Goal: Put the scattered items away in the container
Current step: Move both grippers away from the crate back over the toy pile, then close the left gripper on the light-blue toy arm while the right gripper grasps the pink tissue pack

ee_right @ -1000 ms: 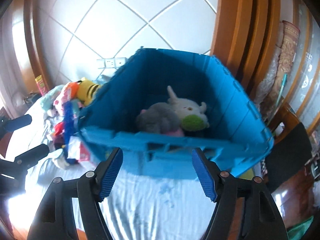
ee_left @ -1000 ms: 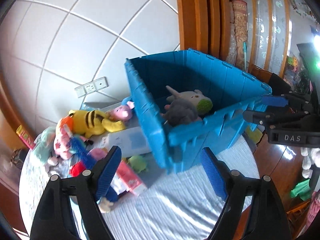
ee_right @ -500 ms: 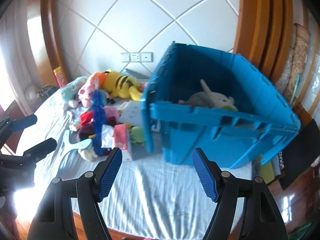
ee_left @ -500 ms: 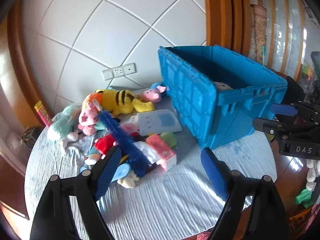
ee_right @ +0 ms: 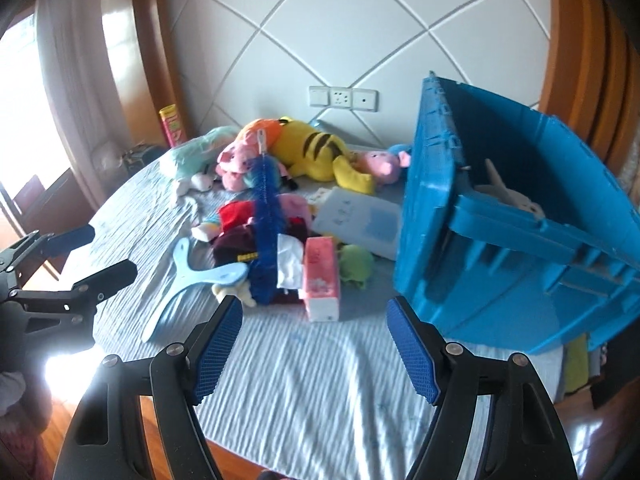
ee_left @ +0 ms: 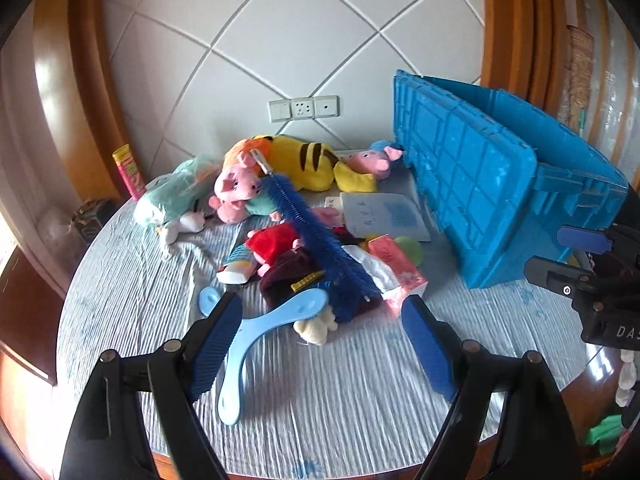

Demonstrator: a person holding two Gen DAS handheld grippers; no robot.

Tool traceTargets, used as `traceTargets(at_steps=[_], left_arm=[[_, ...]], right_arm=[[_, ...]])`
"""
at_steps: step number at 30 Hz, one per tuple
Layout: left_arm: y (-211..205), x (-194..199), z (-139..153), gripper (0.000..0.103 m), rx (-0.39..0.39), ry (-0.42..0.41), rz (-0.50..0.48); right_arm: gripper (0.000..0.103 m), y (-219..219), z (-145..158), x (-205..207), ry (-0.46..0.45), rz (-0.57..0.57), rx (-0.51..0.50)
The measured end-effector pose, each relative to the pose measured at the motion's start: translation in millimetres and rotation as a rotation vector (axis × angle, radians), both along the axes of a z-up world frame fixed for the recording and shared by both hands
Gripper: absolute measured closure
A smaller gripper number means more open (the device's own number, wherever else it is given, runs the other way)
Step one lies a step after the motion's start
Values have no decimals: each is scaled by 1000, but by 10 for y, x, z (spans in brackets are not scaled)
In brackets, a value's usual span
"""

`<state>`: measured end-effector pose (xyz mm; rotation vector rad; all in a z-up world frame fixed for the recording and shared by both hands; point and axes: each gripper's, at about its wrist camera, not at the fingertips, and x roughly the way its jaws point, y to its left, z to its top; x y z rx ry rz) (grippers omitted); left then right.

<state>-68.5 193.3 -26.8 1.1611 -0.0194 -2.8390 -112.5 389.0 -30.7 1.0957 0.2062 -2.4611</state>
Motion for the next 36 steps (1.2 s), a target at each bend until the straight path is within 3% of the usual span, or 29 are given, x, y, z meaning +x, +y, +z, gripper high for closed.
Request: traceTargets(at_steps=[6, 8, 11, 15, 20, 30, 36], left_arm=[[-131, -93, -115, 21, 13, -15, 56], [-166, -130, -152, 19, 15, -18, 73], [-205, -181, -199, 4, 15, -15, 95], [-254, -253, -258, 3, 17, -16, 122], [-422, -283, -339, 3, 25, -23, 159], [-1043, -302, -494, 3, 29, -49, 197], [-1471, -383, -663, 3, 27, -90, 165]], right_arm=[[27, -107, -123, -158, -22, 42, 6], [23, -132, -147, -204, -22, 53, 8], [21, -165, -170, -261, -15, 78, 7], [20, -196, -202, -332, -6, 110, 17], [6, -245, -287, -428, -20, 139, 25], [8, -546, -496, -533, -62, 140, 30], [25, -737, -651, -578, -103, 79, 20]])
